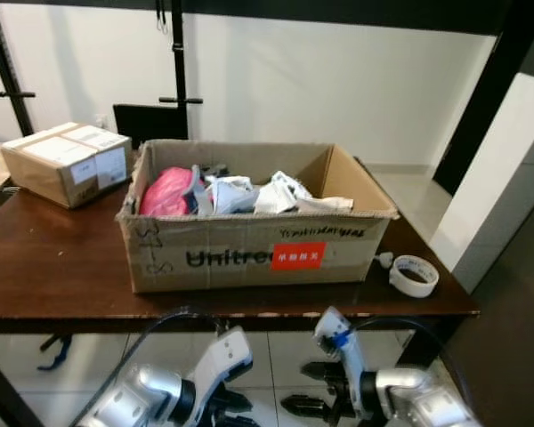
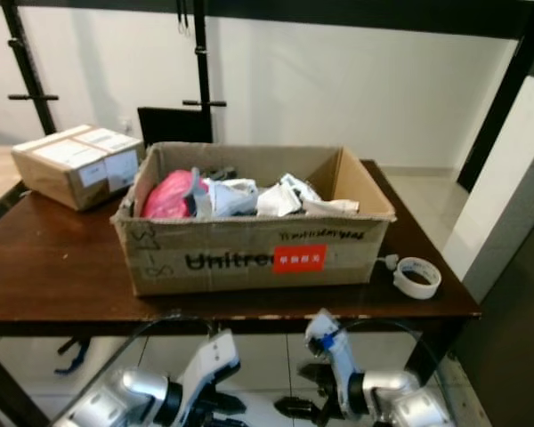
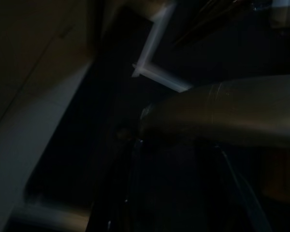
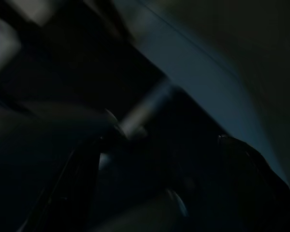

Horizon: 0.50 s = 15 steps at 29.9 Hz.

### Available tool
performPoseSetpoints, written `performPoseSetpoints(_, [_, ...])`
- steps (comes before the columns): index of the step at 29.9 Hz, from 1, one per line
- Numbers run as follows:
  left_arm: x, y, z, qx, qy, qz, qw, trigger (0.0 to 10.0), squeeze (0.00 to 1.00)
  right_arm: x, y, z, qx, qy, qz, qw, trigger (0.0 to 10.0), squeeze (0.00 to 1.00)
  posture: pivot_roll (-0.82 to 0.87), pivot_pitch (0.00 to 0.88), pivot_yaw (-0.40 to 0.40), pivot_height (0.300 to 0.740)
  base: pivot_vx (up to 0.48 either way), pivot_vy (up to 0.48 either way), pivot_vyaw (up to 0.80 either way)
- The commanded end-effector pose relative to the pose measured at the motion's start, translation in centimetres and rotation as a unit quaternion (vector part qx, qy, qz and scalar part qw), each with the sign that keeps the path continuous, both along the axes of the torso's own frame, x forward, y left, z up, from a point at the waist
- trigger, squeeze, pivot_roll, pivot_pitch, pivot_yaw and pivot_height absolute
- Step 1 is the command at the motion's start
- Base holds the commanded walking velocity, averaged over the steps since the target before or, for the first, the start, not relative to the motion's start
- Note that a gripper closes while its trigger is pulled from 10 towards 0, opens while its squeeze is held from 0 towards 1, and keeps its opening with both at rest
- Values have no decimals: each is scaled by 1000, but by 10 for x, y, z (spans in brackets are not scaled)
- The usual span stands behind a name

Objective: Picking trash to rubbish bin

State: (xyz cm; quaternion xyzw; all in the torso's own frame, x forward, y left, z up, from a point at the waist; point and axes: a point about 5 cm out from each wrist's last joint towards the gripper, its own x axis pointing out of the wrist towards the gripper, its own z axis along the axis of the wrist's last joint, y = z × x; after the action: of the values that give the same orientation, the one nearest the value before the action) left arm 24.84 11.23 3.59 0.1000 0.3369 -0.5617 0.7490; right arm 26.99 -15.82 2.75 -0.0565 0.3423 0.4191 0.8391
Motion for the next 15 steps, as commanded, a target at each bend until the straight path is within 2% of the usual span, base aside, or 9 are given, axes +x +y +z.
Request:
performPoseSetpoints(1, [-5,8,-33,64,7,92,994,10000,0,-12,-2,-29,-65,27,-36,997,10000,0,21,40,-50,740,0,0,0])
performPoseSetpoints(3, [-6,12,-45,93,-1,131,987,10000,0,-17,-3,-40,-85,37,-52,994,10000,0,22,34,-51,740,0,0,0])
performPoseSetpoints(4, [-6,20,-59,141,-25,181,973,10000,0,-23,-4,-51,-118,41,-72,990,10000,0,25,30,-53,740,0,0,0])
performPoseSetpoints(5, [-6,20,-59,141,-25,181,973,10000,0,-23,-4,-51,-118,41,-72,990,10000,0,25,30,-53,740,0,0,0])
performPoseSetpoints(7, [-8,30,-71,191,-40,232,953,10000,0,-27,-7,-62,-161,35,-92,982,10000,0,27,25,-58,740,0,0,0])
performPoseSetpoints(10, [-30,45,-92,219,-11,268,938,10000,0,-40,-5,-77,-178,39,-134,974,10000,0,26,20,-64,740,0,0,0])
performPoseSetpoints(12, [-35,60,-98,238,-16,334,912,10000,0,-46,-8,-84,-191,24,-176,965,10000,0,26,13,-63,740,0,0,0])
performPoseSetpoints(14, [-36,63,-99,241,-17,350,905,10000,0,-47,-9,-85,-195,19,-186,963,10000,0,26,13,-63,740,0,0,0])
performPoseSetpoints(15, [-40,68,-101,235,0,390,890,10000,0,-52,-15,-90,-213,20,-220,952,10000,0,38,3,-50,740,0,0,0])
